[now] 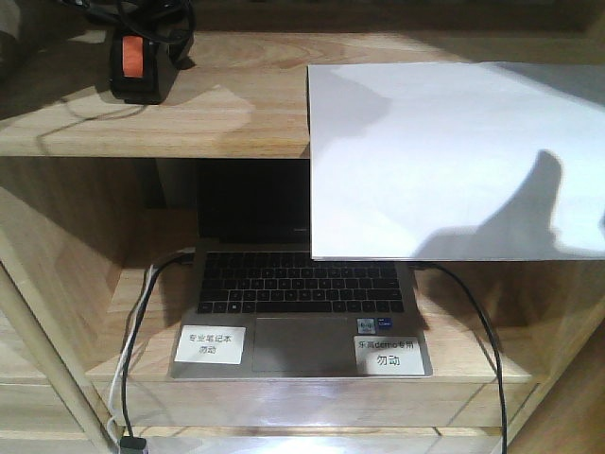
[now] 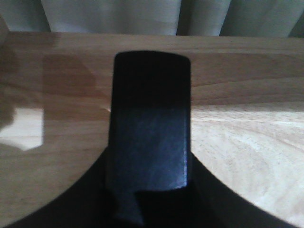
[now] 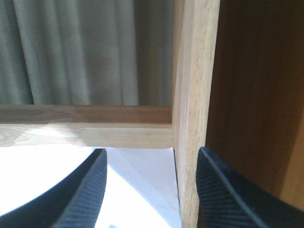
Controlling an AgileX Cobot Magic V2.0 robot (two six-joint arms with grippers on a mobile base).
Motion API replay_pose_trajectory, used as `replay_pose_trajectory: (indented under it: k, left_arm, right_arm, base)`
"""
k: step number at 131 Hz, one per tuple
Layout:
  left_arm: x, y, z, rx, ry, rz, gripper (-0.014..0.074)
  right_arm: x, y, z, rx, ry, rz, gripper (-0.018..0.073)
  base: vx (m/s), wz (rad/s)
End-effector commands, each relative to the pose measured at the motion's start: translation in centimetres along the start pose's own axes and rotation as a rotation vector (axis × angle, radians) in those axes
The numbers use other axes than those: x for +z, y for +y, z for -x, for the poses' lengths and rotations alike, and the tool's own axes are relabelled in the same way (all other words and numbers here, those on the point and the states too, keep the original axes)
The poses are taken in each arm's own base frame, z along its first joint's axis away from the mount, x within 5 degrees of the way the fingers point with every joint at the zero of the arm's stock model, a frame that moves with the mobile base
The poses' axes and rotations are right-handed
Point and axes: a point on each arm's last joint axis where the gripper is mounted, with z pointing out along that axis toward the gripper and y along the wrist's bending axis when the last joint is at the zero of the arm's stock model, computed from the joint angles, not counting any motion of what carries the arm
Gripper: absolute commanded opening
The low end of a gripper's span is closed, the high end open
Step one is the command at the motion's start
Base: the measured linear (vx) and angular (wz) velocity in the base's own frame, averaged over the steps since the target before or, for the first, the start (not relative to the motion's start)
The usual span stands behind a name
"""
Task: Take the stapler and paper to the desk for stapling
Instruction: 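Close the left gripper around the black stapler, then lift the stapler off the shelf with the left gripper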
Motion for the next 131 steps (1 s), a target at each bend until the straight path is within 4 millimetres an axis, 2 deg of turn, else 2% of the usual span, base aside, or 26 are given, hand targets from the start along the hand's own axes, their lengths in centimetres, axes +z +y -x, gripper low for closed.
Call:
replay_pose_trajectory:
  k: [1,29,52,72,88,106,131]
  left_arm:
    - [-2.8,0.8,1.4,-0.028,-0.103,-0.037,-0.0008]
    - [-4.6,1.4,2.0,-0.025,-0.161,-0.064,-0.0008]
    - [-7.5,2.2,2.3,0.023,-0.211,-0.099,-0.0008]
    - [-10.5,2.4,1.6,0.059,-0.286,-0.186,-0.0008]
    - [-13.0,3.1,0.1,0.067,-0.357,-0.29,-0.0008]
    - [-15.4,4.3,-2.6,0.1,-0.438,-0.443,-0.0008]
    - [-16.8,6.4,-8.1,0.205,-0.467,-0.574,-0.0008]
  right_arm:
    - [-0.2,-0.1,1.4,-0.001,-0.089,-0.008,0.0396]
    - [-0.2,-0.1,1.4,-0.001,-0.089,-0.008,0.0396]
    - [-0.2,-0.1,1.4,-0.001,-0.089,-0.008,0.0396]
    - [-0.2,-0.1,1.4,-0.001,-0.089,-0.008,0.0396]
    - [-0.2,-0.1,1.4,-0.001,-0.089,-0.008,0.0396]
    - [-0.2,-0.1,1.4,-0.001,-0.089,-0.008,0.0396]
    - [-0.2,-0.1,1.4,-0.001,-0.089,-0.008,0.0396]
  base:
    - [0.0,0.0]
    - [0.0,0.0]
    - [0.0,0.0]
    - [0.0,0.0]
    - [0.0,0.0]
    - [0.0,0.0]
    - [0.0,0.0]
